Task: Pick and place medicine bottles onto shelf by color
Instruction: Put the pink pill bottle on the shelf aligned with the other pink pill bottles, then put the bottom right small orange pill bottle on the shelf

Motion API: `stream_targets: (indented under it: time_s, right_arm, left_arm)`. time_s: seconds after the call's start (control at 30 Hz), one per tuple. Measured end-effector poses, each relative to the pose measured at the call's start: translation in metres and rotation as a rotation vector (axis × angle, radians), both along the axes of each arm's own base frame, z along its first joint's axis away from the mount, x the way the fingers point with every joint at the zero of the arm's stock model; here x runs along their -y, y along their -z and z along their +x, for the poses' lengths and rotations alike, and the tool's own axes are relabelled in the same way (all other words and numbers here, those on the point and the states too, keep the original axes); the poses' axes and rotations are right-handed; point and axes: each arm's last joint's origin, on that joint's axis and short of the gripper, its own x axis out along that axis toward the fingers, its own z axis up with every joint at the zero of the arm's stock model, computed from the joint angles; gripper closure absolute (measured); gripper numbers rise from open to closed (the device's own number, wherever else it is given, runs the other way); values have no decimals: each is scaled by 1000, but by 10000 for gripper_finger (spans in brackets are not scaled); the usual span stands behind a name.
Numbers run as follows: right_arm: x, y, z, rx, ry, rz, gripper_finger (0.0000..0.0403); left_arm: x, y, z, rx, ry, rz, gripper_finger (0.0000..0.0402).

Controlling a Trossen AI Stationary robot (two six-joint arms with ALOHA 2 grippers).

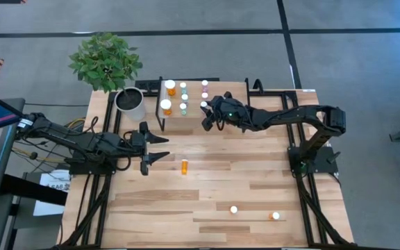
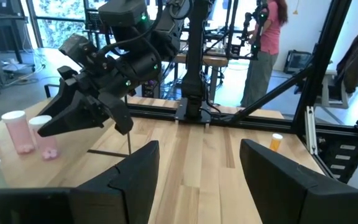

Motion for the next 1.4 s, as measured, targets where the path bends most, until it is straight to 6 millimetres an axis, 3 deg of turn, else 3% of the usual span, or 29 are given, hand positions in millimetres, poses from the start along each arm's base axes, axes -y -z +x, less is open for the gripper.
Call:
stream_targets:
  time_s: [0.33, 0.63, 0.93, 1.13, 1.4]
  right_arm:
    - [0, 3, 0, -21, -1, 6, 232]
    - [-1, 3, 0, -23, -7, 8, 179]
    - [-12, -22, -15, -13, -26, 9, 152]
    - [-38, -40, -41, -78, -81, 125, 152]
    - [-106, -42, -79, -262, -199, 361, 153]
  left_arm:
    - [0, 0, 0, 0, 1, -1, 190]
    - [0, 0, 0, -1, 5, -1, 190]
    - [0, 2, 0, -19, 4, -3, 190]
    - [0, 2, 0, -21, 6, -12, 190]
    - [0, 2, 0, -22, 5, -33, 190]
